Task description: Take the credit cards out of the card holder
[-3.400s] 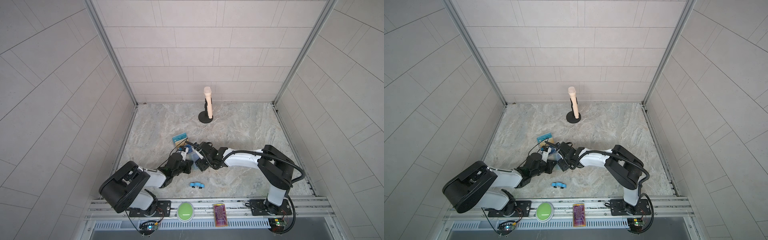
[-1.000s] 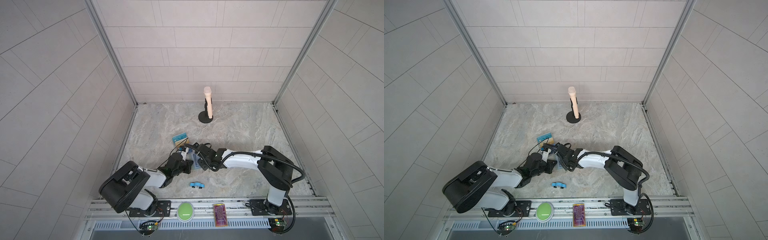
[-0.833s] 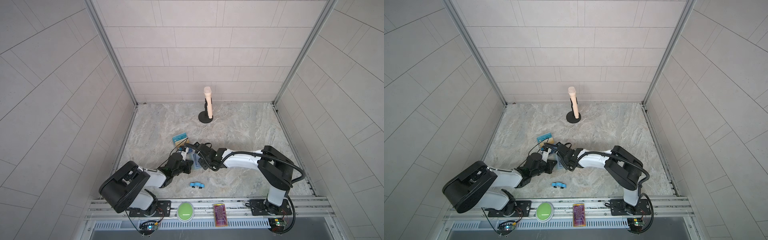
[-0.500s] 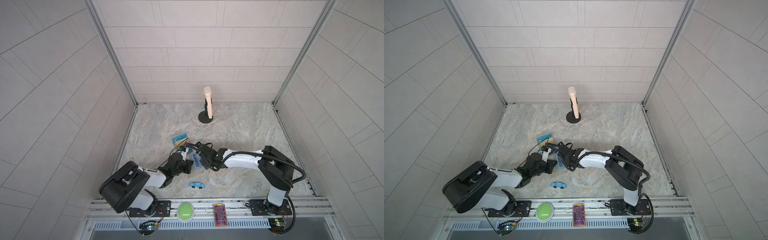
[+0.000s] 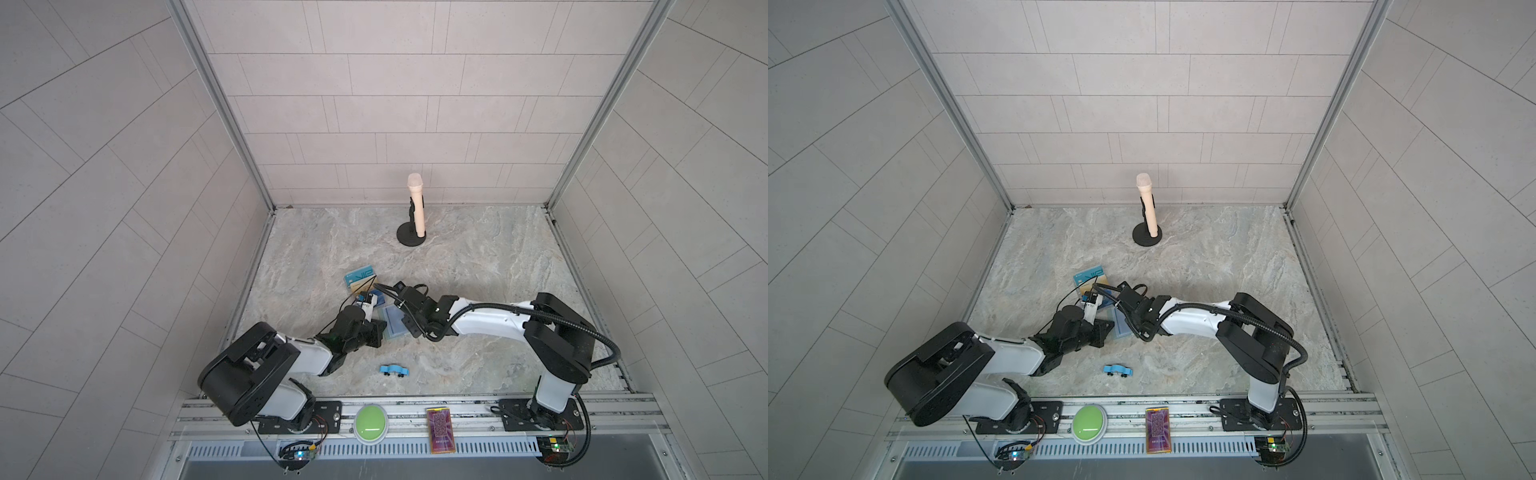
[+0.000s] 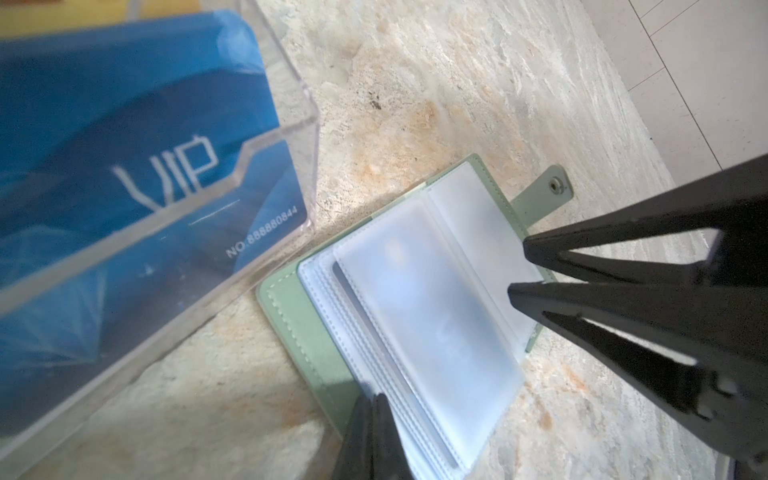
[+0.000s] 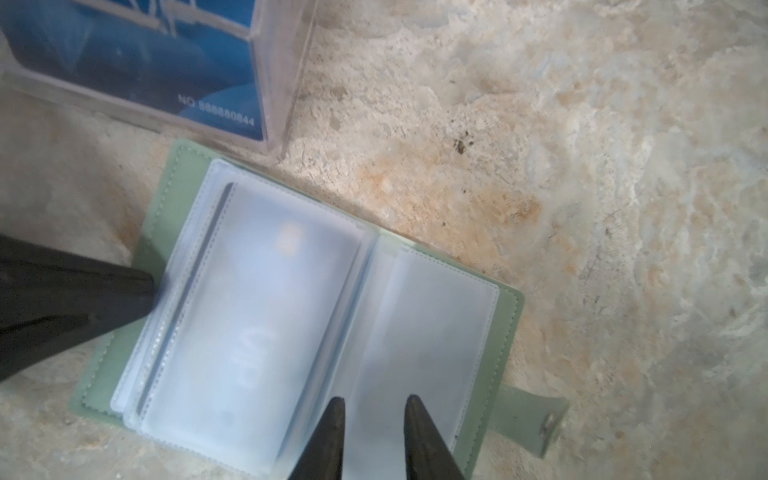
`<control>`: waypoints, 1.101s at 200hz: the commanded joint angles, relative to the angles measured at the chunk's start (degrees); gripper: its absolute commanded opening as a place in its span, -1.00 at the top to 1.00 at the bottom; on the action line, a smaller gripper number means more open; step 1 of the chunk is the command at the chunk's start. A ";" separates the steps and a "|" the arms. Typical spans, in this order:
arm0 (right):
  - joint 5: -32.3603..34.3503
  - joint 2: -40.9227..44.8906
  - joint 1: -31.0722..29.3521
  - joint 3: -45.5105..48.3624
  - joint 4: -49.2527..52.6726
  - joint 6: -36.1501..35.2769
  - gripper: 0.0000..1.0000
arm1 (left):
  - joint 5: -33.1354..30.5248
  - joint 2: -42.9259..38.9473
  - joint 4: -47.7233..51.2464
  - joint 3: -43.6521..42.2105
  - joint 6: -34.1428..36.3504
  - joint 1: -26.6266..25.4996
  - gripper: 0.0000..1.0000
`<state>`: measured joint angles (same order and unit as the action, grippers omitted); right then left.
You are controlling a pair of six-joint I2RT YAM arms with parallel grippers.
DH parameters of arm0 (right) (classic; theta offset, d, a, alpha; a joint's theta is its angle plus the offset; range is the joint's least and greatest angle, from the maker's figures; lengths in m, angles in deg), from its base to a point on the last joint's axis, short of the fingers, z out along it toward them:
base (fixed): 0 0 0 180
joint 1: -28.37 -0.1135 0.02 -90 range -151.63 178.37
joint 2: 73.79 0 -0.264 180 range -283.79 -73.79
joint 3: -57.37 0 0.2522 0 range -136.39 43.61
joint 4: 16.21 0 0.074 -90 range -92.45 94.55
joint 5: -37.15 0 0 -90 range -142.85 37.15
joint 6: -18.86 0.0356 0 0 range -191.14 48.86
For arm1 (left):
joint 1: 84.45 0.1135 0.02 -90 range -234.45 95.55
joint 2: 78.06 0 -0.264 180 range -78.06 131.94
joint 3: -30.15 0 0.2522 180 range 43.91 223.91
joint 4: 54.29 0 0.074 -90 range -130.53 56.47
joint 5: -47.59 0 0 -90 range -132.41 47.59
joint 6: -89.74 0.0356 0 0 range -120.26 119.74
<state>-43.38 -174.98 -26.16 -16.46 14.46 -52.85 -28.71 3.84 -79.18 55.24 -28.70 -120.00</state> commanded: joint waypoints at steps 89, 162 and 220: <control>-9.48 -0.75 -0.76 0.03 -7.27 -0.52 -0.31 | -1.37 0.71 6.80 -0.83 0.90 -0.22 1.00; -10.26 -3.17 -1.46 -0.67 -8.54 0.87 -0.43 | -1.22 0.84 6.79 -0.79 0.94 -0.22 1.00; -9.52 -4.28 -1.74 -1.24 -8.10 1.55 -0.44 | -1.15 0.75 6.83 -0.77 0.93 -0.23 1.00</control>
<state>-53.91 -178.30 -27.38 -16.31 5.85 -52.15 -28.74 3.84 -79.18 55.24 -28.73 -120.00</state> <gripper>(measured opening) 0.721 0.041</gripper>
